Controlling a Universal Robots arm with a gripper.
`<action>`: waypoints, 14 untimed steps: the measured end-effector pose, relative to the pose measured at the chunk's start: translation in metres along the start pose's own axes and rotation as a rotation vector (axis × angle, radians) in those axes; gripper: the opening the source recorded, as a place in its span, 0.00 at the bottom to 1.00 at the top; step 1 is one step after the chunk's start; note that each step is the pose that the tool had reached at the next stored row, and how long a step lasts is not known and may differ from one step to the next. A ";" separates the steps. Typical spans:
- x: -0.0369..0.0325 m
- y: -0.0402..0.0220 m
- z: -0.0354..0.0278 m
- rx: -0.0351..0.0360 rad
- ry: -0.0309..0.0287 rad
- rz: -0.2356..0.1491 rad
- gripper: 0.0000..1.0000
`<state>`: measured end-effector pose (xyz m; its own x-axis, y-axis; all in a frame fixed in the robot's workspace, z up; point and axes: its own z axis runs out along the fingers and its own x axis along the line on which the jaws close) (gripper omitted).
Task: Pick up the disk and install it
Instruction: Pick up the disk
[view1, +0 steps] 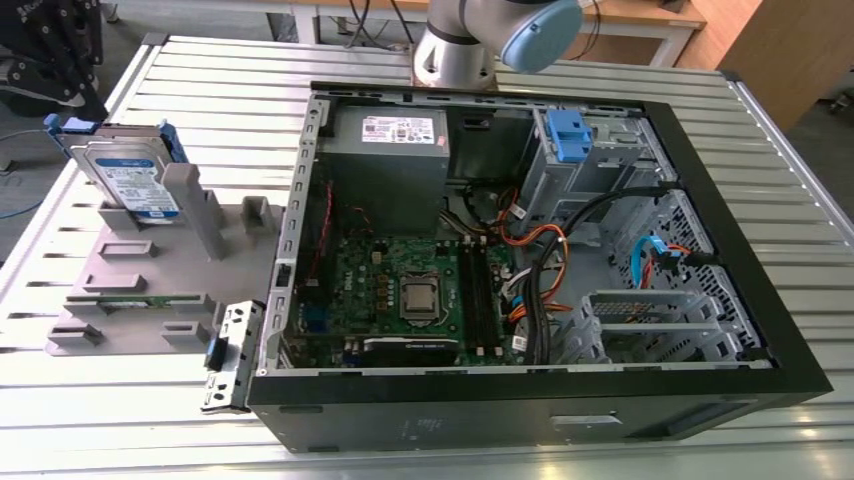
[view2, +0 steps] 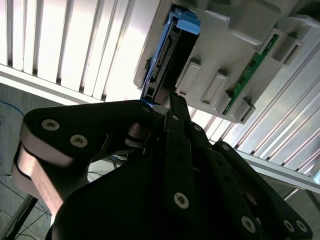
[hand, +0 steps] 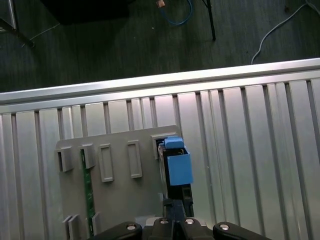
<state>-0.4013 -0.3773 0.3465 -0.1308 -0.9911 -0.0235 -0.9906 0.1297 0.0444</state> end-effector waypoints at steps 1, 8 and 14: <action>-0.0003 0.0000 0.0011 0.0000 0.0000 0.000 0.11; -0.0008 -0.0003 0.0071 -0.0002 0.0002 0.000 0.11; -0.0036 -0.0003 0.0080 0.0002 -0.0006 0.000 0.11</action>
<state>-0.4008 -0.3736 0.3385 -0.1307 -0.9911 -0.0240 -0.9906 0.1296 0.0442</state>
